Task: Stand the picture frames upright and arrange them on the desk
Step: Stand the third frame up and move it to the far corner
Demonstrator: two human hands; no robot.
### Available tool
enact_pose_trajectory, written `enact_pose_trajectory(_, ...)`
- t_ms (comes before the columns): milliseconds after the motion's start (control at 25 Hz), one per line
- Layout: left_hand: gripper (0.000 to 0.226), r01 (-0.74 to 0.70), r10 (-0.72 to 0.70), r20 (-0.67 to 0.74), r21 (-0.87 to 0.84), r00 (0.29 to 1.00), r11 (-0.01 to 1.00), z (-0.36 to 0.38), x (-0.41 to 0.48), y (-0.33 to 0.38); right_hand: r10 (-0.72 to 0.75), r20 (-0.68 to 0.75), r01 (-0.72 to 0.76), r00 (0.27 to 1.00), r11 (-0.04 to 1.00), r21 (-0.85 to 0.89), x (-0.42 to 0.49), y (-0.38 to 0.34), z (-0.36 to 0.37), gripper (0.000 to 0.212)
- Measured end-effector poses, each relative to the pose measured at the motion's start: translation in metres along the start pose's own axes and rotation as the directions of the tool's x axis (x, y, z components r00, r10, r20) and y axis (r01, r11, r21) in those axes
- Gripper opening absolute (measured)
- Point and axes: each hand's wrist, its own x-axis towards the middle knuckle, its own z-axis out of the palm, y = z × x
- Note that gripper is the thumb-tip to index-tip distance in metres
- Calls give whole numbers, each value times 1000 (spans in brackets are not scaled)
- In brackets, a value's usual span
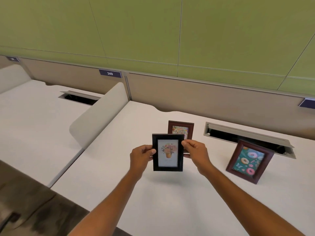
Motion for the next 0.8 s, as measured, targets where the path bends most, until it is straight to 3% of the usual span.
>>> enact_pose_trajectory(480, 14, -71, 66, -98, -46, 993, 996, -115, 125, 49, -66, 148, 76, 987, 995, -67, 116, -81, 139, 20)
enact_pose_trajectory(800, 17, -118, 113, -131, -36, 985, 992, -141, 250, 78, -66, 195, 87, 979, 991, -102, 227, -126, 202, 24)
